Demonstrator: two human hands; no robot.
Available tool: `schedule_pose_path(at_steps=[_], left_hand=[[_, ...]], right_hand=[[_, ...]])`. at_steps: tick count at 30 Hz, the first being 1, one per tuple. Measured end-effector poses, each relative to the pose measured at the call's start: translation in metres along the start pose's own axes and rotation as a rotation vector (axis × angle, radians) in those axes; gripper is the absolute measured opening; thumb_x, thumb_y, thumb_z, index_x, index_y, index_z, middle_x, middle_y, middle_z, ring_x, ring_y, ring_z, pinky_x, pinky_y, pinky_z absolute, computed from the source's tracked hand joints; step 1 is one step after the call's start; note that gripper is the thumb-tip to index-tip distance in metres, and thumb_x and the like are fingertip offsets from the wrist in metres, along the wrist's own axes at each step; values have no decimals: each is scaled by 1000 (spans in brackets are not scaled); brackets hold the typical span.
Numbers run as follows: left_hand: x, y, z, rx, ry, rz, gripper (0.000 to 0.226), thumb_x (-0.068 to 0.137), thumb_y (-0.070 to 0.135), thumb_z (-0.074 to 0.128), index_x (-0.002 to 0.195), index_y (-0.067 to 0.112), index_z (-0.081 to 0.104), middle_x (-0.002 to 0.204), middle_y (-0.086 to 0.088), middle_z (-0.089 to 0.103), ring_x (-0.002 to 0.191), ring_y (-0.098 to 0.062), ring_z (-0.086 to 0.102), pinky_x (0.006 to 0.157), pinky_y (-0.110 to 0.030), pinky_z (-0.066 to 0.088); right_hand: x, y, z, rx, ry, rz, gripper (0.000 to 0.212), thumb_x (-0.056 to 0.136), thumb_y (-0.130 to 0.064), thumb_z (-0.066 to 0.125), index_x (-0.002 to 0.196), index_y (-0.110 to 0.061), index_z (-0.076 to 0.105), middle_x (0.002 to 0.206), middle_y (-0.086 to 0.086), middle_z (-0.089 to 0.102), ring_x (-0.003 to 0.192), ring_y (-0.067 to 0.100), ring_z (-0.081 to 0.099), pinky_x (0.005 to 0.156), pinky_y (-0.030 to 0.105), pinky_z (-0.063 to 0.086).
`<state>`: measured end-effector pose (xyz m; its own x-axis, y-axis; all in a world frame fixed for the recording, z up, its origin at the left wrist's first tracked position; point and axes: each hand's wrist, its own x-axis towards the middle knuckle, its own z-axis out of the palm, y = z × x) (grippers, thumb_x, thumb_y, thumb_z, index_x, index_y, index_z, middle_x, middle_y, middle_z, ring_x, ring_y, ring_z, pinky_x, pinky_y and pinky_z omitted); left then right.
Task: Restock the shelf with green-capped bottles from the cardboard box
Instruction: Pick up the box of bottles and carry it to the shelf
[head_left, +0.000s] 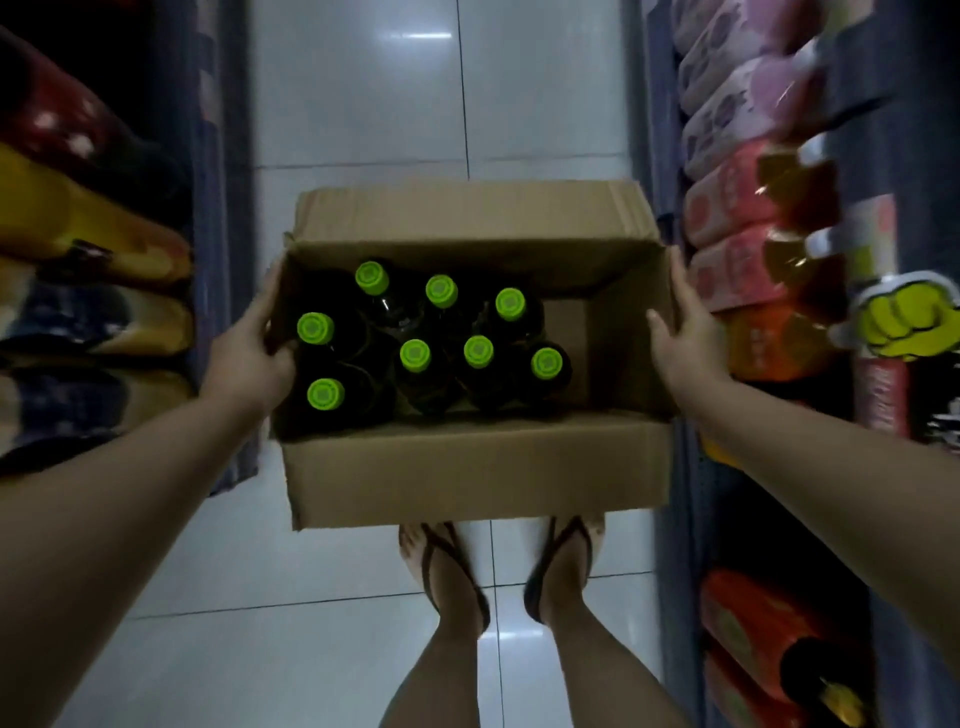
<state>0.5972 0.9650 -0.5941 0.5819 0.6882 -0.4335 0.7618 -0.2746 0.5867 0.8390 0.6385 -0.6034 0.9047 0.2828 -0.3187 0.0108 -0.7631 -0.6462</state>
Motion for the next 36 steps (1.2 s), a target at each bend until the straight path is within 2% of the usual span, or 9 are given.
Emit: schedule_pose_path(at_steps=[2,9,13,17,23,27,29,32,36], left_hand=[[10,-17,27,10,7,-19,86,86,10,54,130,73,15,117,-2,63,104,-18,59,89,-31,46],[24,-55,87,15,-16,-36,85,90,10,51,131,73,11,132,-9,58,112,-23,57,93,-37,46],[24,-68,102,40,34,-31,84,89,8,49,134,69,13,133,-11,58,118,-30,56,100,-41,45],[26,-73,101,66,6,-31,83,90,12,50,134,70,9,136,-11,56,118,-33,56,97,-44,46],[24,-74,105,32,-23,-85,84,92,14,51,131,73,5,138,-14,53,115,-39,57,95,-54,48],[18,-66,101,-175,-62,-159,74,95,17,50,134,69,14,148,2,42,129,-25,46,103,-49,42],[9,-56,98,-231,25,-173,63,95,19,49,136,60,25,148,6,42,131,-17,43,106,-45,39],[-18,-27,99,-178,192,-41,54,94,18,51,139,46,37,142,9,47,126,-6,42,106,-36,38],[-57,20,123,-291,147,189,46,92,8,57,127,37,53,127,14,55,118,4,50,101,-18,40]], right_hand=[[11,20,21,-7,-14,26,66,95,-14,51,147,-44,23,120,-14,49,105,0,44,83,2,29],[22,76,68,35,-91,136,66,98,-16,47,142,-56,18,136,-2,53,110,6,47,99,25,39],[19,94,83,-48,-15,137,66,98,-20,47,140,-60,17,103,-7,58,74,-8,50,61,0,41],[18,94,85,-89,-23,121,67,98,-22,47,140,-62,11,93,-6,56,65,-3,51,51,6,38],[17,91,85,-75,-41,135,68,98,-20,47,141,-61,12,95,-3,55,64,-1,47,55,12,38],[14,82,73,3,-156,161,70,98,-21,49,142,-59,10,129,4,57,93,10,54,78,25,48],[10,75,63,-1,-191,139,69,96,-25,52,143,-57,12,131,4,57,99,12,54,81,29,50],[0,61,50,-8,-171,57,67,95,-25,56,144,-52,18,135,-2,55,109,7,50,89,23,44],[-3,41,43,-45,-202,-125,66,92,-23,59,145,-45,26,135,-9,48,121,5,42,98,24,37]])
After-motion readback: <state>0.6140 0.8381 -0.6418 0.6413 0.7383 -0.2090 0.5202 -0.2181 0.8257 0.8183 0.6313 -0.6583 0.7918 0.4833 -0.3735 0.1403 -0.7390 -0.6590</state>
